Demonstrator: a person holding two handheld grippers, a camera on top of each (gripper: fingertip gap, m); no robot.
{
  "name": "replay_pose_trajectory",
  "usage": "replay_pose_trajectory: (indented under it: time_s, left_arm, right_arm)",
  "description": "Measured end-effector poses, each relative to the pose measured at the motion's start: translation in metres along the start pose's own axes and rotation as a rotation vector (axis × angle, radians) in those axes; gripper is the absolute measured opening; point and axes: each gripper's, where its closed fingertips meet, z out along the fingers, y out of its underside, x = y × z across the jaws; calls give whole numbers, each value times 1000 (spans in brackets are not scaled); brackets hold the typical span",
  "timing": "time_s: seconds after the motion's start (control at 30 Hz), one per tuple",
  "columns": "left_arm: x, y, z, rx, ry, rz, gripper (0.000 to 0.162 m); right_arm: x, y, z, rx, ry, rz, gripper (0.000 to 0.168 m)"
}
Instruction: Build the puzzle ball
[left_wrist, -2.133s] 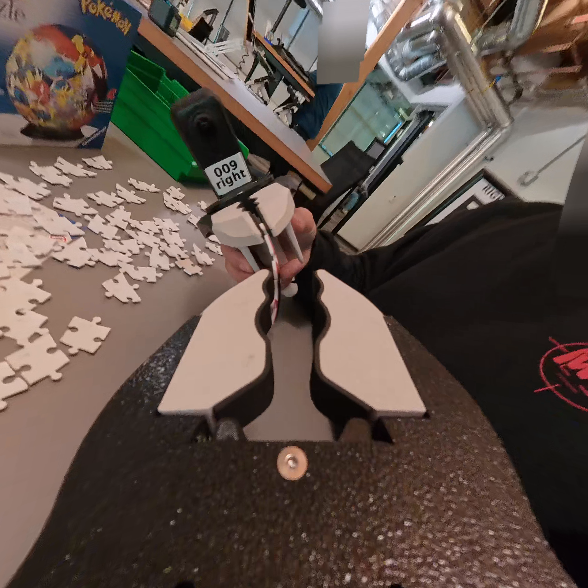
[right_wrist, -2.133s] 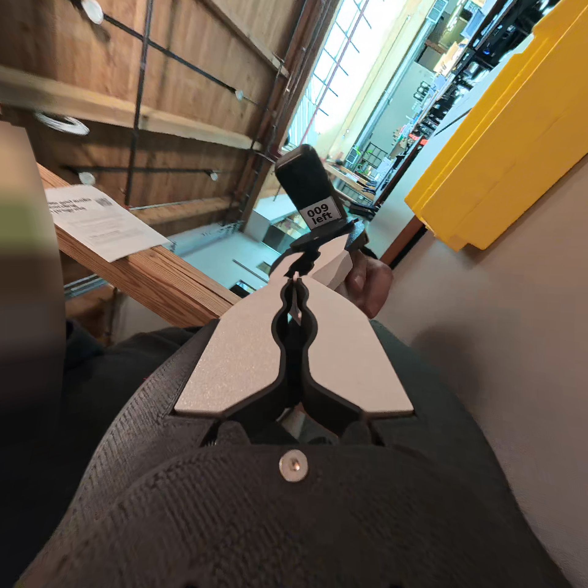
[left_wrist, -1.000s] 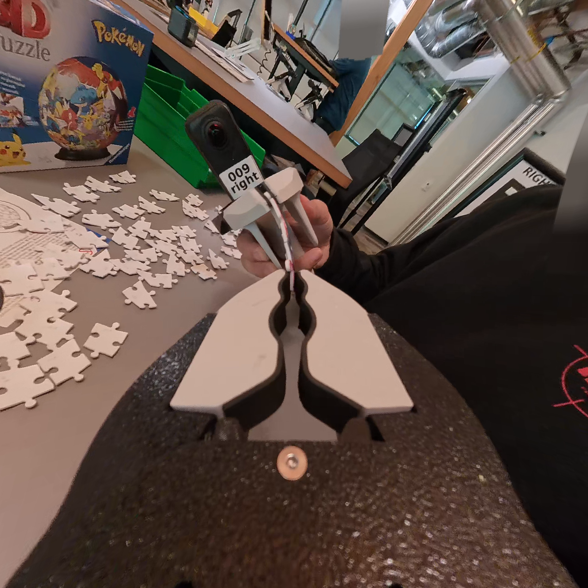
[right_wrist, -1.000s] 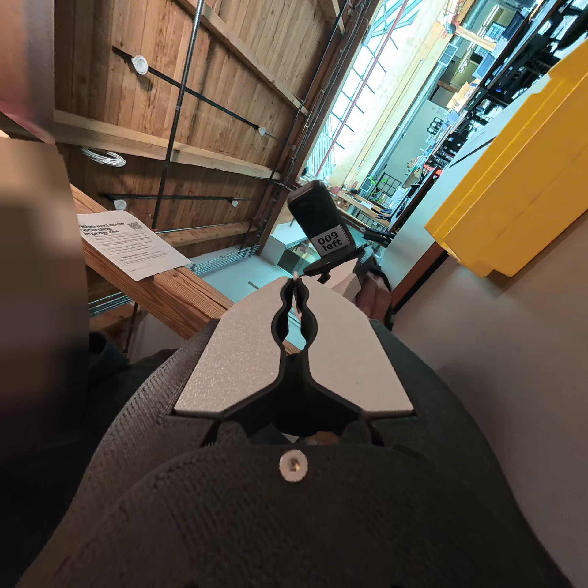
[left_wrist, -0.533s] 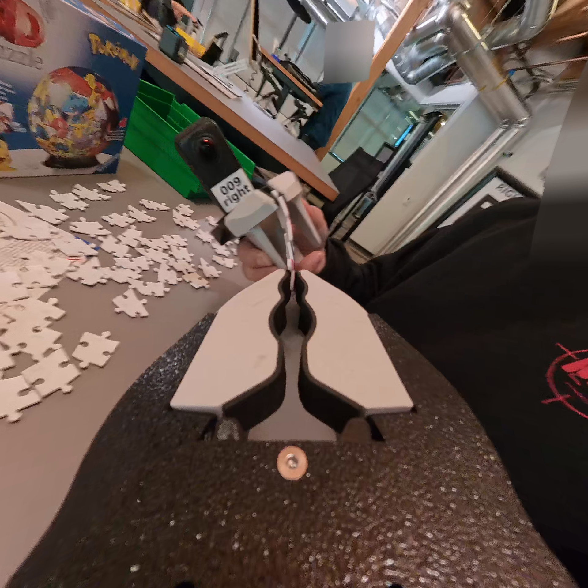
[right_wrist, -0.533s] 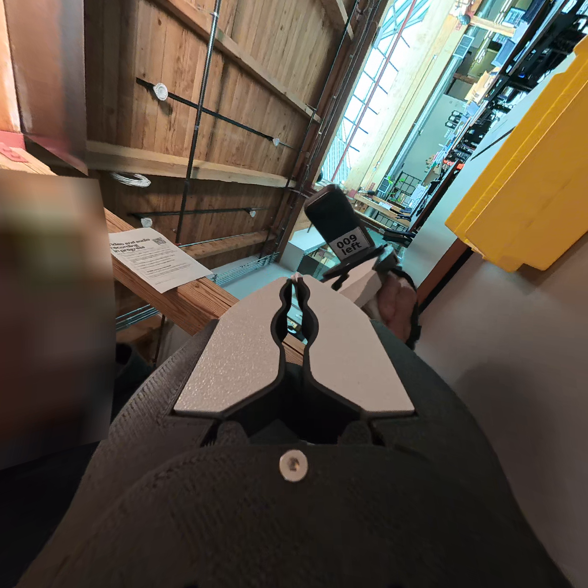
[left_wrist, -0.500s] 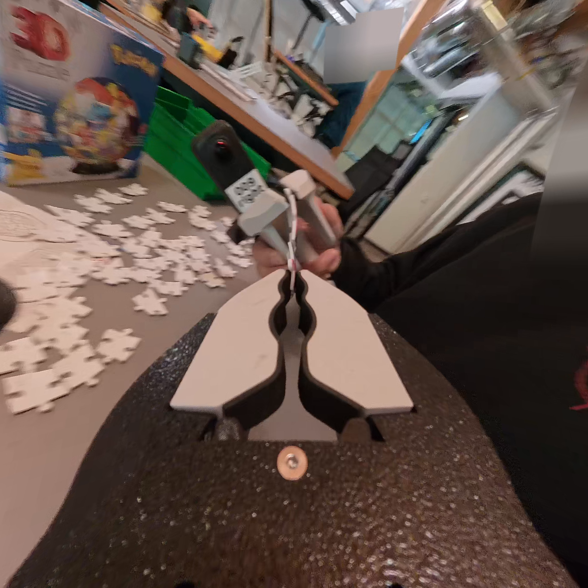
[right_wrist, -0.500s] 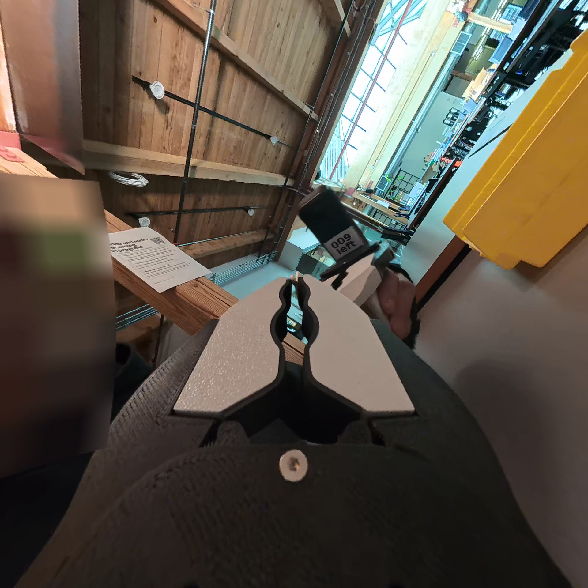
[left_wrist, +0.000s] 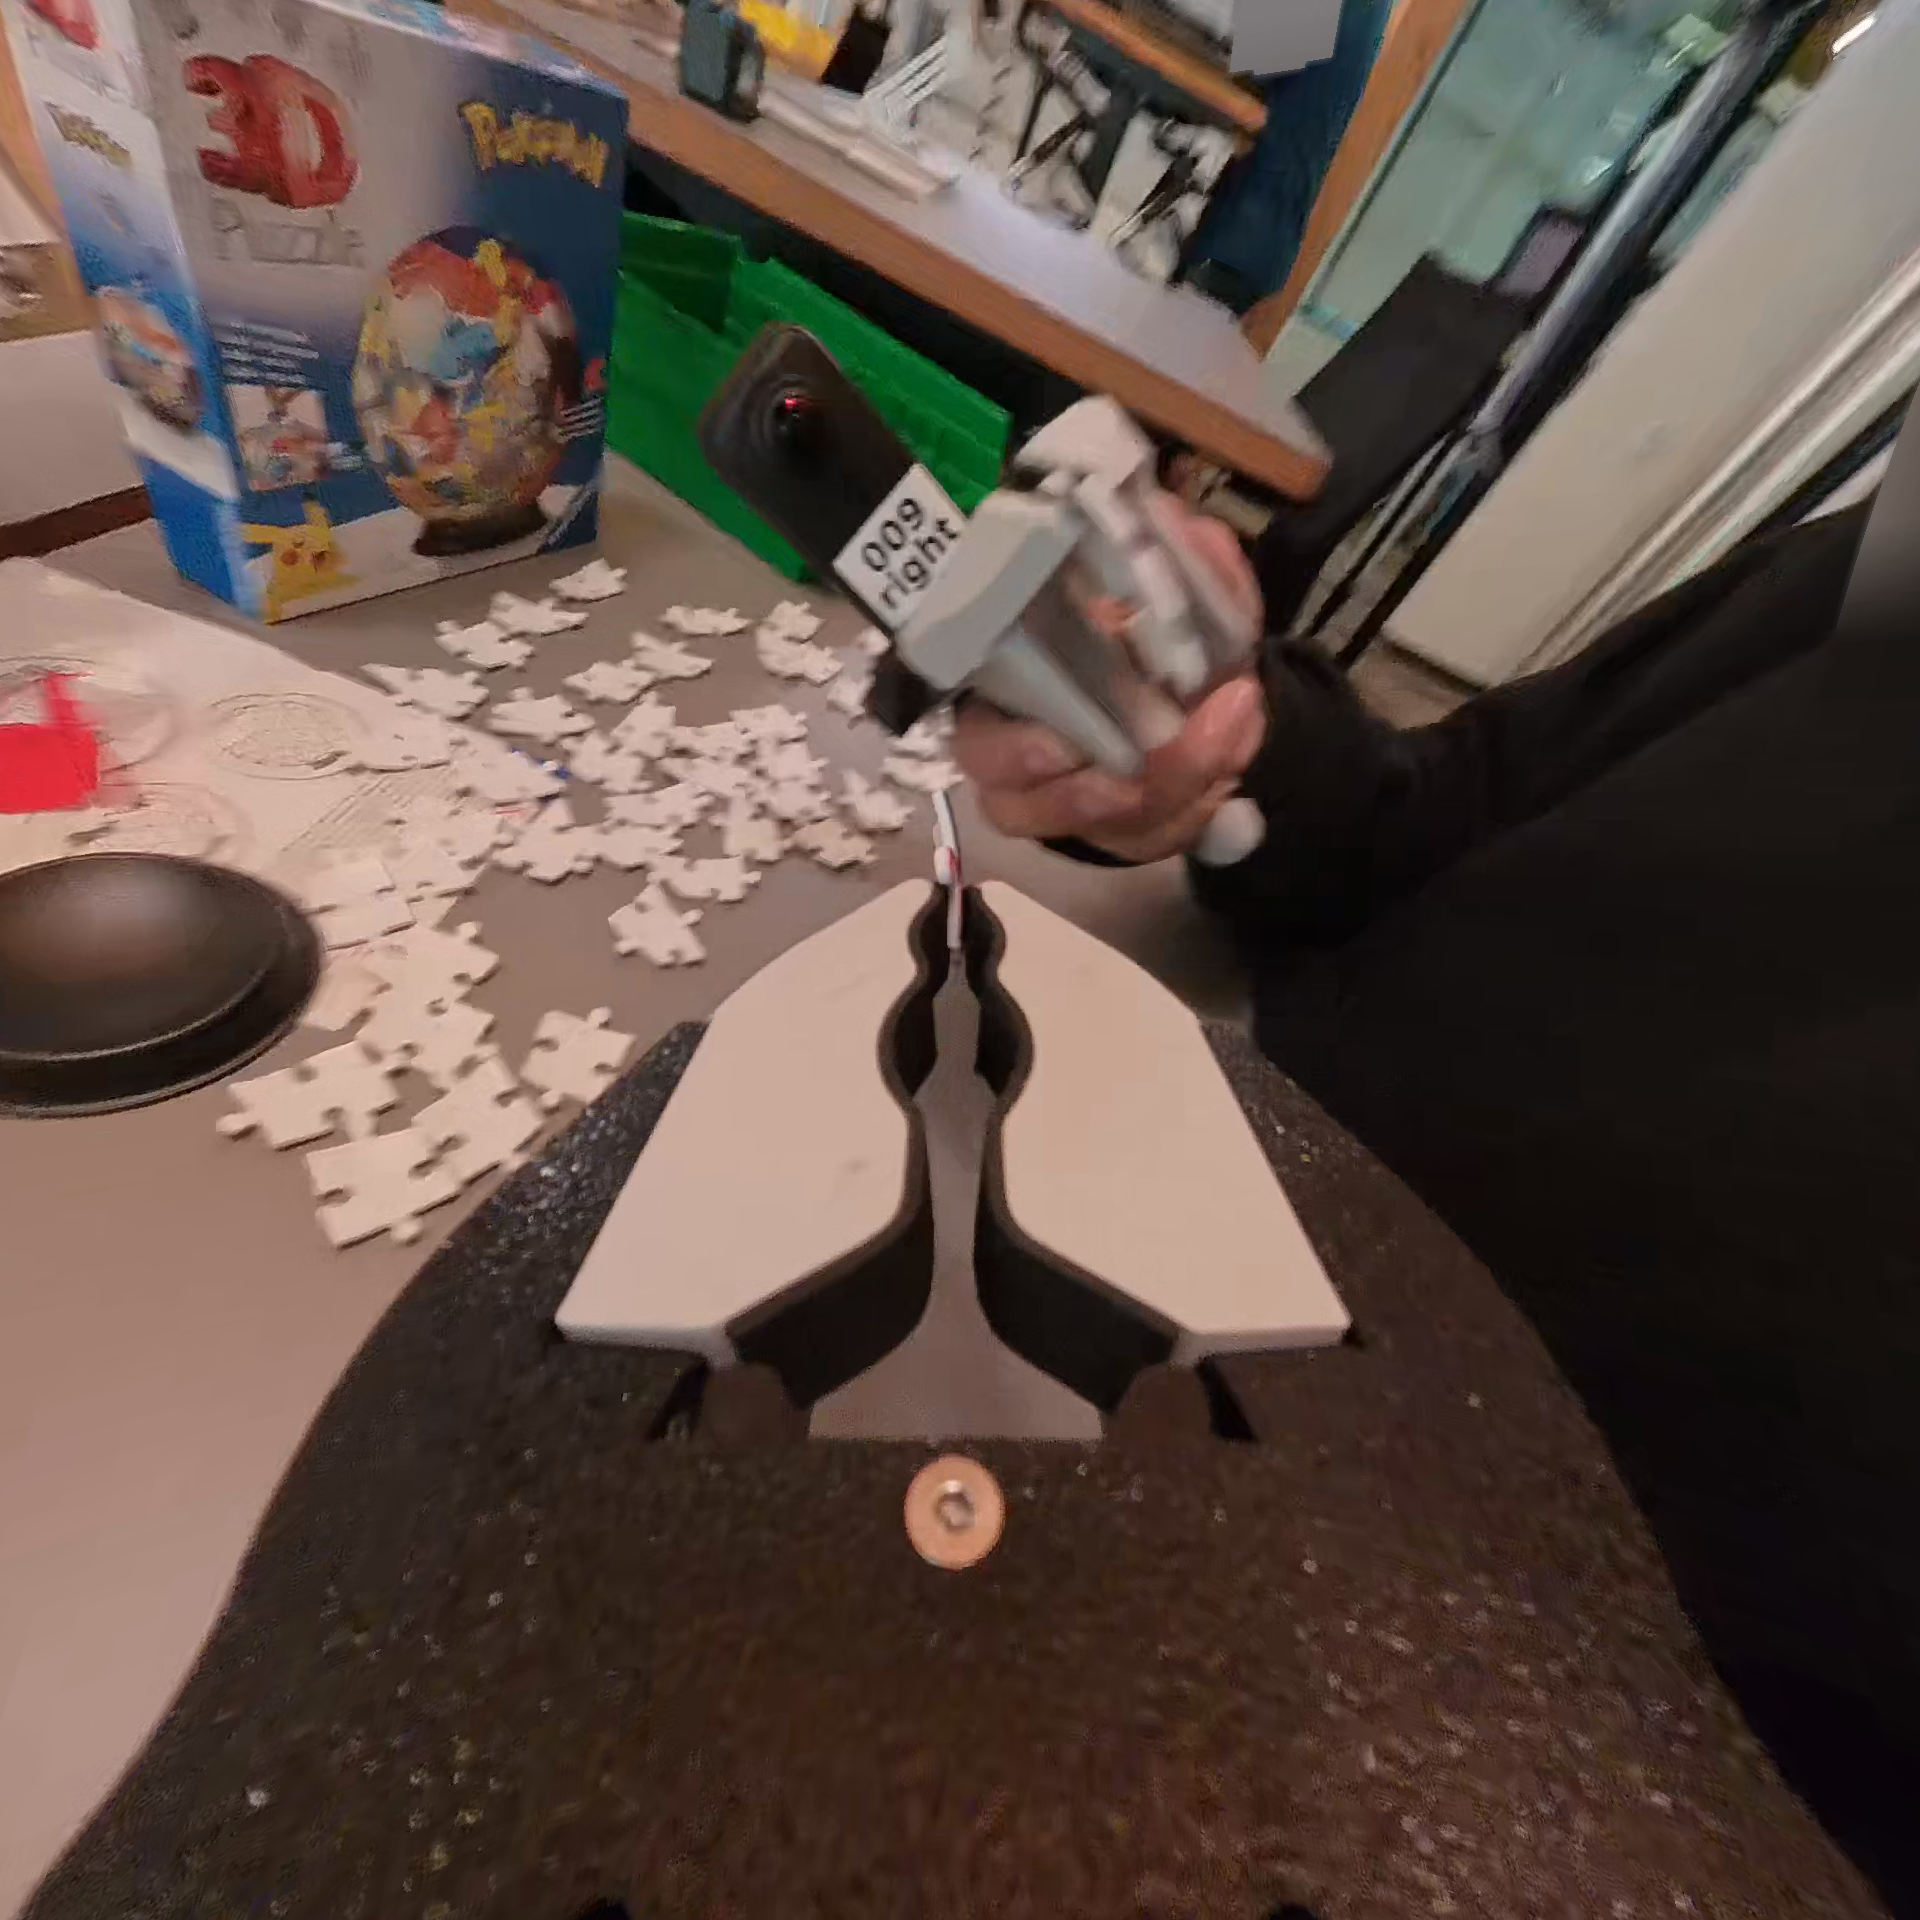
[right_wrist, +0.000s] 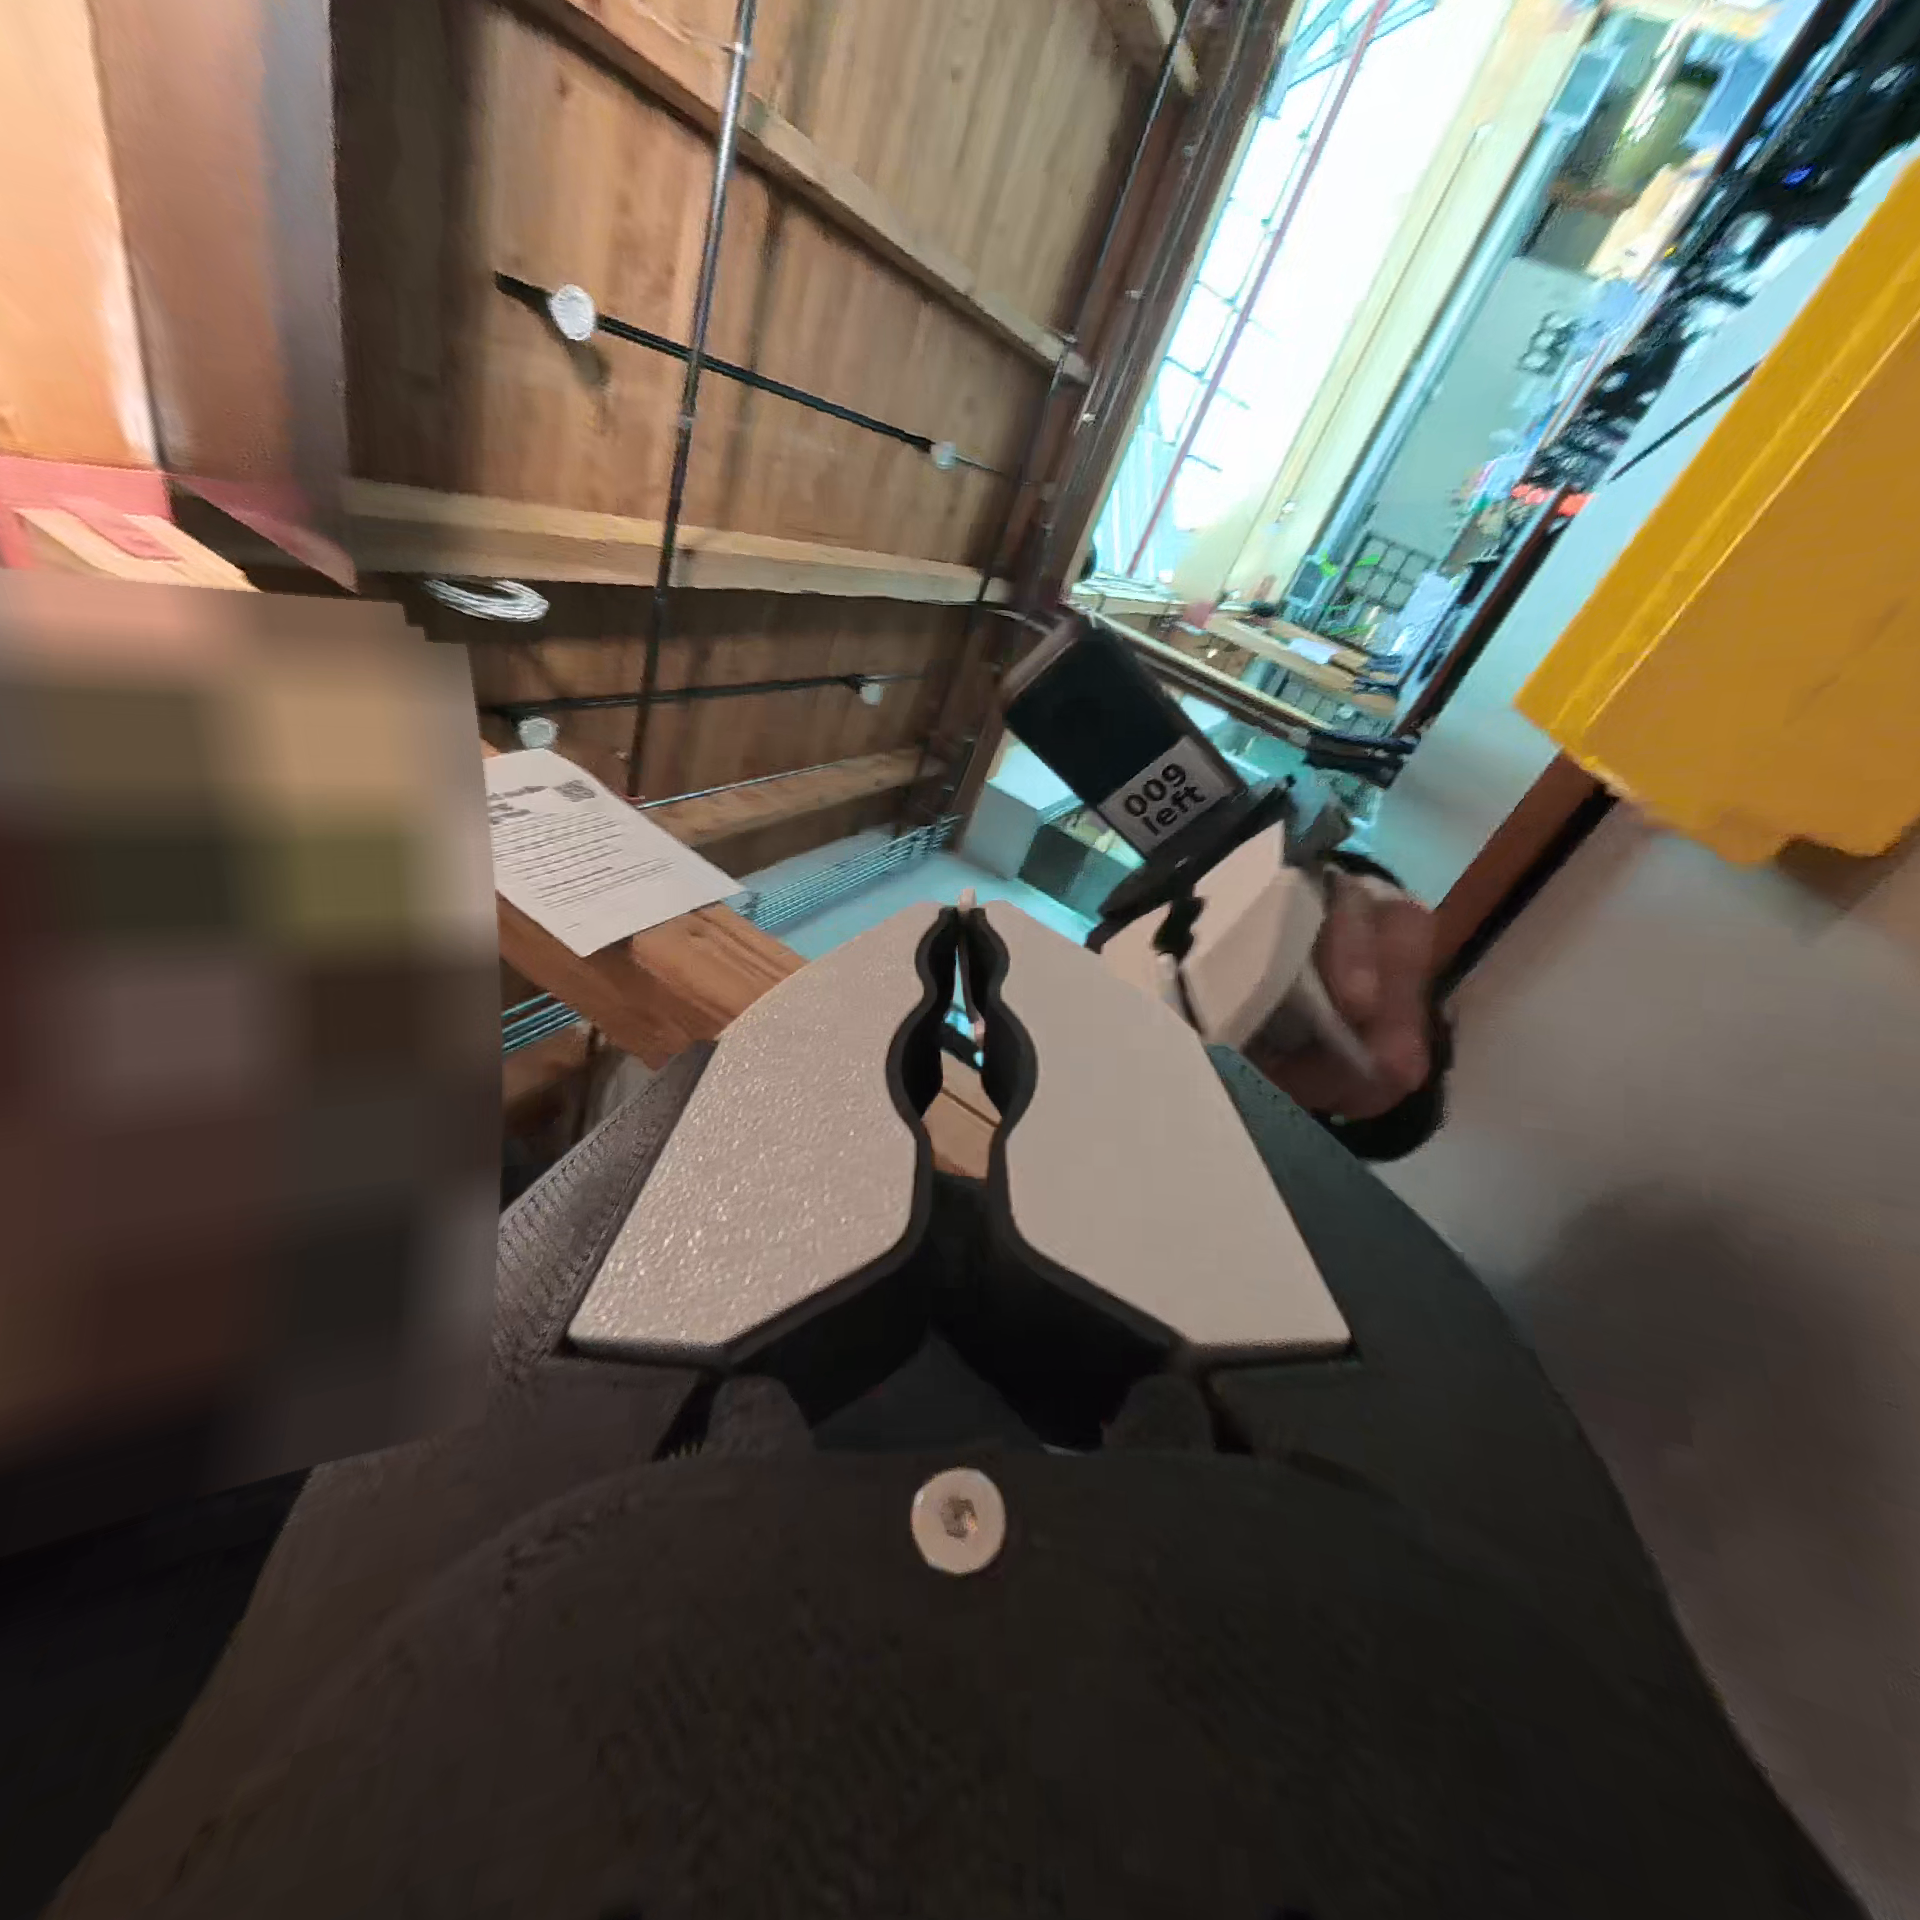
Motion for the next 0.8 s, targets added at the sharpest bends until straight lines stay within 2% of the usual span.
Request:
replay_pose_trajectory:
  time_s: [0.03,0.17,0.23,0.33,0.43,0.7,0.8]
  left_arm:
    - [5,-4,0,32,35,-34,1]
    - [3,-7,-1,99,49,-125,1]
    - [4,-14,0,198,90,-204,1]
    - [5,-16,4,302,158,-320,1]
    - [-1,-11,10,353,154,-386,2]
    - [-15,-24,10,612,121,-475,1]
    - [-16,-26,12,638,122,-483,1]
  right_arm:
    - [-1,-5,-2,19,1,0,2]
    - [10,-24,-15,104,112,-100,2]
    - [10,-33,-20,171,113,-110,2]
    - [17,-37,-24,205,154,-152,2]
    - [22,-37,-23,204,176,-169,2]
    - [27,-46,-28,314,161,-197,2]
    - [30,-44,-27,306,165,-192,2]
